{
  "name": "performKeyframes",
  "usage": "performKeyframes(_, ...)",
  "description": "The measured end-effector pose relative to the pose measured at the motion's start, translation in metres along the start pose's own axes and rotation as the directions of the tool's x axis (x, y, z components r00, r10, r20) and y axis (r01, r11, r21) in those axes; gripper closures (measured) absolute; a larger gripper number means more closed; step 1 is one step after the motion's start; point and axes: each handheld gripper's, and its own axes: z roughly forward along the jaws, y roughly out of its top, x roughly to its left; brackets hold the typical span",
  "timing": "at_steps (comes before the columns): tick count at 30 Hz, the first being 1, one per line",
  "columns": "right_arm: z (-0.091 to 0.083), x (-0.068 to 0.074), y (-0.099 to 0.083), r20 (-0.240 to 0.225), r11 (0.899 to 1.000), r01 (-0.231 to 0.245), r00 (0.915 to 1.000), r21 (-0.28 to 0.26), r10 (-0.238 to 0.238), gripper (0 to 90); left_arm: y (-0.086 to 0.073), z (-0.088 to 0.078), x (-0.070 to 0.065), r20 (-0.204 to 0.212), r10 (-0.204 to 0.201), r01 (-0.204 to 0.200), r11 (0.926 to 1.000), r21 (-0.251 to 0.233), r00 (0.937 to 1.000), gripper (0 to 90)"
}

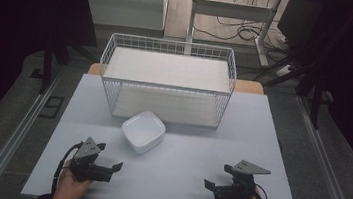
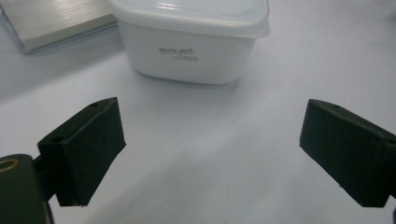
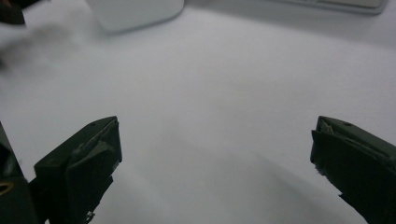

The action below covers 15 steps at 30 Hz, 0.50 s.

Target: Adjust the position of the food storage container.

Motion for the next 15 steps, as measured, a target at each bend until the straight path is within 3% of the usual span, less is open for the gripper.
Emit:
performKeyframes(2, 0.0027, -0.0006, 0.0018, -0.005, 1.000, -0.007, 1.0000, -0.012, 0.006, 0.5, -0.0008, 0.0019, 0.0000, 0.010, -0.001, 0.001, 1.0000, 0.006, 0.9999, 5.8)
performKeyframes(4, 0.0048, 0.0001, 0.0018, 0.015, 1.000, 0.017, 0.9997, 0.000, -0.017, 0.3, -0.0020, 0.0037, 0.0006, 0.025, -0.004, 0.003, 0.9999, 0.014, 0.9997, 5.9)
performKeyframes(7, 0.0069, 0.0035, 0.0021, 0.033, 0.999, 0.045, 0.9984, 0.019, -0.045, 0.2, -0.0009, -0.0003, 0.0016, 0.066, -0.037, 0.038, 0.9992, -0.010, 0.9971, 6.2)
performKeyframes(13, 0.0071, 0.0066, 0.0032, 0.044, 0.997, 0.074, 0.9961, 0.031, -0.076, 0.0, -0.0006, -0.0008, 0.0026, 0.065, -0.046, 0.047, 0.9989, -0.004, 0.9968, 5.5)
performKeyframes(15, 0.0084, 0.0048, 0.0028, 0.047, 0.998, 0.057, 0.9972, 0.041, -0.059, 0.0, -0.0008, 0.0005, 0.0021, 0.061, -0.041, 0.040, 0.9991, 0.010, 0.9973, 3.1)
